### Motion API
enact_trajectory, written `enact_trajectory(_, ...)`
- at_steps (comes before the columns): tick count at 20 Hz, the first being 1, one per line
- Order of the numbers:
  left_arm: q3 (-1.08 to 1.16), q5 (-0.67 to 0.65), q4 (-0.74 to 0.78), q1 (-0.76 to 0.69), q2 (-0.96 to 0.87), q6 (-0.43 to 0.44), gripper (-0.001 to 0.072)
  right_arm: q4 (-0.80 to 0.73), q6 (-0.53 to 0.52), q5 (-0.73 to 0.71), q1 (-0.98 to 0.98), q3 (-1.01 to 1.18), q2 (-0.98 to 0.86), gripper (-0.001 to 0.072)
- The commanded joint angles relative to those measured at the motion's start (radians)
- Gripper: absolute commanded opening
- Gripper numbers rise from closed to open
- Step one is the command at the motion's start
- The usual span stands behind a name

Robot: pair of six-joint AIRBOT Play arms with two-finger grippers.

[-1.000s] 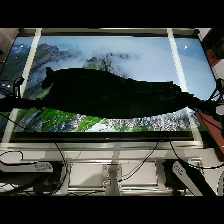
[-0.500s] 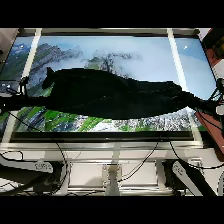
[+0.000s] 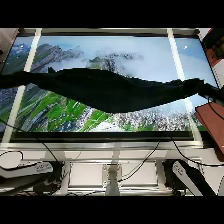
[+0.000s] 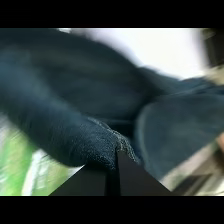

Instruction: Fold the clothes and pants, and hang the long-sleeved shirts on hangers.

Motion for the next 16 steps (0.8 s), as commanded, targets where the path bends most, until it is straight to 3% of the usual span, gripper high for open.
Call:
enact_trajectory(1, 0.027, -0.101, 0.08, 0.077, 0.177, -0.202, 0.0028, -0.05, -0.011, 0.128, 0.0, 0.093, 0.001, 0.0038)
enact_trajectory(5, 0.027, -0.166, 0.513, 0.086, 0.386, -0.426, 0.0028, -0.088, -0.044, 0.29, 0.0, 0.179, 0.001, 0.0038)
enact_trajectory(11, 0.024, -0.306, 0.983, -0.037, 0.456, -0.527, 0.0027, -0.087, -0.063, 0.443, 0.0, 0.282, 0.001, 0.0038)
enact_trajectory(16, 0.024, -0.296, 1.057, -0.252, 0.191, -0.592, 0.0029, -0.086, -0.062, 0.443, 0.0, 0.282, -0.001, 0.0038)
